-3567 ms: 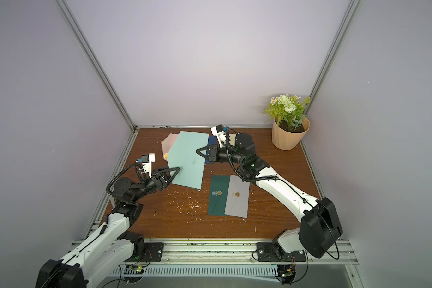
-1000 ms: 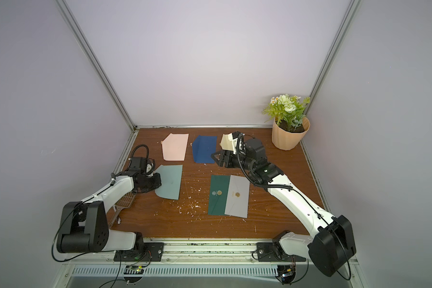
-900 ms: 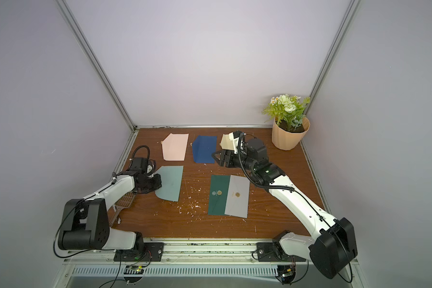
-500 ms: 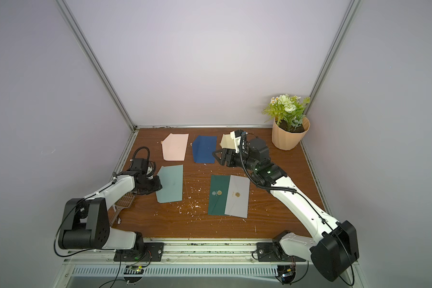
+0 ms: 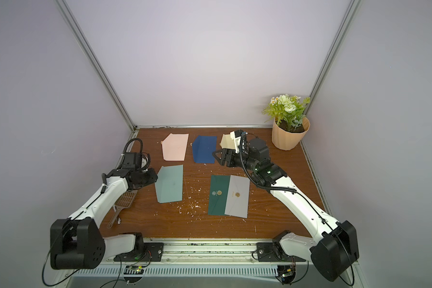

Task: Open the envelope
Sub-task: Place the envelope at the center of the board.

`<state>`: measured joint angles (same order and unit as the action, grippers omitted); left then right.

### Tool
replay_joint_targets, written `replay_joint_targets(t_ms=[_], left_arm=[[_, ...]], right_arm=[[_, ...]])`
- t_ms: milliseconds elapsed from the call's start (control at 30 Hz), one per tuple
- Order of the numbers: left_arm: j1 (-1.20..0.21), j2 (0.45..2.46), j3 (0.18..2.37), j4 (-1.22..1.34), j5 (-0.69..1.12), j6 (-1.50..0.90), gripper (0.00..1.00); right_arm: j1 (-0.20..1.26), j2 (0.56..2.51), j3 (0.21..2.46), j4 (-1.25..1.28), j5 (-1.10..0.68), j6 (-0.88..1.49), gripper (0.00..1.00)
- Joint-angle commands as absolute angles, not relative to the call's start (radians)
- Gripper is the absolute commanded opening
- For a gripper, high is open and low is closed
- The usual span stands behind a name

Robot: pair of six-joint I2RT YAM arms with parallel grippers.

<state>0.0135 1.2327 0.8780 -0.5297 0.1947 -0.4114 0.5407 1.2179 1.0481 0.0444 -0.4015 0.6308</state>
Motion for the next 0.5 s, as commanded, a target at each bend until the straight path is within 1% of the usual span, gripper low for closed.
replay_joint_targets(t_ms=[0, 67, 133, 233, 333, 467], left_arm=[[-0.068, 1.214, 0.897, -0.485, 0.295, -0.474, 0.37], [-0.146, 1.233, 0.873, -0.407, 0.341, -0.515, 0.39], [-0.215, 1.259, 0.836, -0.298, 0.384, -0.568, 0.37], [-0.280, 1.309, 0.785, -0.167, 0.413, -0.636, 0.35], [-0.294, 1.350, 0.752, -0.119, 0.410, -0.663, 0.32], [-0.295, 1.366, 0.686, -0.072, 0.414, -0.685, 0.32]], right_arm=[[0.537, 1.213, 1.048, 0.059, -0.404, 0.623, 0.77], [0.537, 1.214, 1.050, 0.052, -0.396, 0.626, 0.77], [0.537, 1.216, 1.051, 0.047, -0.393, 0.630, 0.77], [0.537, 1.213, 1.049, 0.035, -0.386, 0.632, 0.77], [0.537, 1.207, 1.051, 0.019, -0.371, 0.629, 0.77], [0.537, 1.207, 1.045, 0.021, -0.368, 0.635, 0.77]])
